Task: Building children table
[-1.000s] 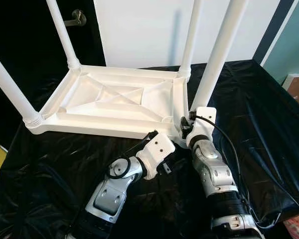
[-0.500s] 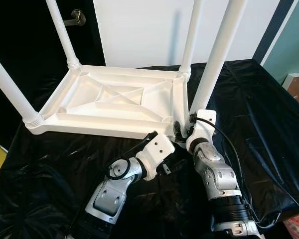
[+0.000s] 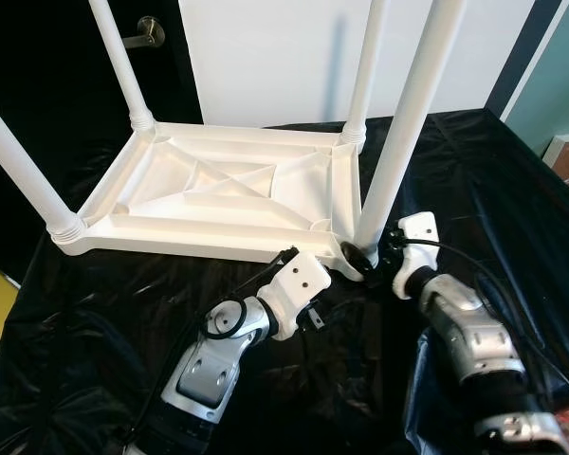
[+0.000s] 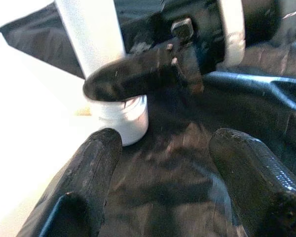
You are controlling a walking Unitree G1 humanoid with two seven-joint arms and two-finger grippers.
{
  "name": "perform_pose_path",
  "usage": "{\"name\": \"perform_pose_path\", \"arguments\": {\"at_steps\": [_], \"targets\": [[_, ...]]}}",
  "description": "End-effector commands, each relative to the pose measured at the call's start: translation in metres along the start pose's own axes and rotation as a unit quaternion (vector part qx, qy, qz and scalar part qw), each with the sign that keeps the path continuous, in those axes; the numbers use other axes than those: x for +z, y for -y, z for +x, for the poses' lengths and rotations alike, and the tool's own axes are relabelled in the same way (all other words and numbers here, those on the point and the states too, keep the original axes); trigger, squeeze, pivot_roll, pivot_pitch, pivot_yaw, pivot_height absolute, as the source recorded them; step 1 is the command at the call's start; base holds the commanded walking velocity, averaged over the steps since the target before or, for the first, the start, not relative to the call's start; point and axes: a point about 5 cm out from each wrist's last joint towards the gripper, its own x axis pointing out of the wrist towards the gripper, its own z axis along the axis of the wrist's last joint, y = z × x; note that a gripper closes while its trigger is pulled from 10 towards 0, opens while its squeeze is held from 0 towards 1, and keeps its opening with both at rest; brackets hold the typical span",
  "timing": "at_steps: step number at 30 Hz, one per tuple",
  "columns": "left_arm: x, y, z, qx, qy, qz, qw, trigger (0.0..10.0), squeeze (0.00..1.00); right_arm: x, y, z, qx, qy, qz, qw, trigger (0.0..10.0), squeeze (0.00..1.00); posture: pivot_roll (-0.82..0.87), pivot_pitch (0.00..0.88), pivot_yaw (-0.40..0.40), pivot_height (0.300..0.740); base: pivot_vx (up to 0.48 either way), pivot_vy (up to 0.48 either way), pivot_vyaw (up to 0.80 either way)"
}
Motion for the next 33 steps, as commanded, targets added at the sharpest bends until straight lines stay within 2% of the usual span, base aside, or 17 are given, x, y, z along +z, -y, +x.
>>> {"name": "perform_pose_path", "arguments": {"at_steps": [1, 7, 11, 12, 15, 16, 20, 28, 29, 33], "targets": [[0.000, -0.004, 0.002, 0.037, 0.004, 0.002, 0.999, 10.0, 0.00, -0.002, 0.002, 0.002, 0.018, 0.004, 0.001, 1.000, 10.0, 0.00, -0.03, 0.050, 0.007, 0.740, 0.000, 0.000, 0.00], [-0.004, -0.005, 0.000, 0.057, 0.017, -0.009, 0.998, 10.0, 0.00, -0.002, 0.006, 0.017, 0.063, 0.004, -0.019, 0.998, 10.0, 0.00, 0.00, 0.042, 0.007, 0.740, 0.000, 0.000, 0.00], [-0.007, -0.003, -0.001, 0.064, 0.021, -0.010, 0.998, 10.0, 0.00, 0.000, 0.002, 0.029, 0.088, -0.003, -0.033, 0.996, 10.0, 0.00, 0.01, 0.035, -0.002, 0.740, 0.000, 0.000, 0.00], [-0.009, -0.002, -0.002, 0.069, 0.019, -0.007, 0.997, 10.0, 0.00, 0.000, -0.001, 0.035, 0.101, -0.008, -0.040, 0.994, 8.1, 0.00, 0.02, 0.030, -0.008, 0.740, 0.000, 0.000, 0.00], [-0.010, -0.003, -0.003, 0.072, 0.017, -0.003, 0.997, 10.0, 0.00, 0.000, -0.003, 0.038, 0.109, -0.010, -0.046, 0.993, 8.1, 0.00, 0.02, 0.030, -0.008, 0.740, 0.000, 0.000, 0.00], [-0.009, -0.004, -0.002, 0.079, 0.018, -0.003, 0.997, 10.0, 0.00, 0.000, -0.005, 0.042, 0.116, -0.013, -0.048, 0.992, 0.0, 0.00, 0.03, 0.023, -0.016, 0.740, 0.000, 0.000, 0.00], [-0.003, -0.013, 0.000, 0.103, 0.025, 0.004, 0.994, 10.0, 0.00, -0.004, -0.007, 0.046, 0.130, -0.026, -0.052, 0.990, 0.0, 0.00, 0.05, 0.011, -0.031, 0.740, 0.000, 0.000, 0.00], [-0.003, -0.017, 0.002, 0.117, 0.025, 0.010, 0.993, 10.0, 0.00, -0.008, -0.005, 0.044, 0.135, -0.036, -0.054, 0.989, 0.0, 0.00, 0.05, 0.009, -0.033, 0.740, 0.000, 0.000, 0.00], [-0.003, -0.017, 0.002, 0.118, 0.025, 0.010, 0.993, 10.0, 0.00, -0.010, -0.006, 0.044, 0.134, -0.035, -0.048, 0.989, 10.0, 0.00, 0.04, 0.014, -0.040, 0.740, 0.000, 0.000, 0.00], [-0.006, -0.012, 0.003, 0.118, 0.023, 0.016, 0.993, 10.0, 0.00, -0.020, -0.008, 0.042, 0.105, -0.036, -0.035, 0.993, 10.0, 0.00, 0.02, 0.014, -0.042, 0.740, 0.000, 0.000, 0.00]]}}
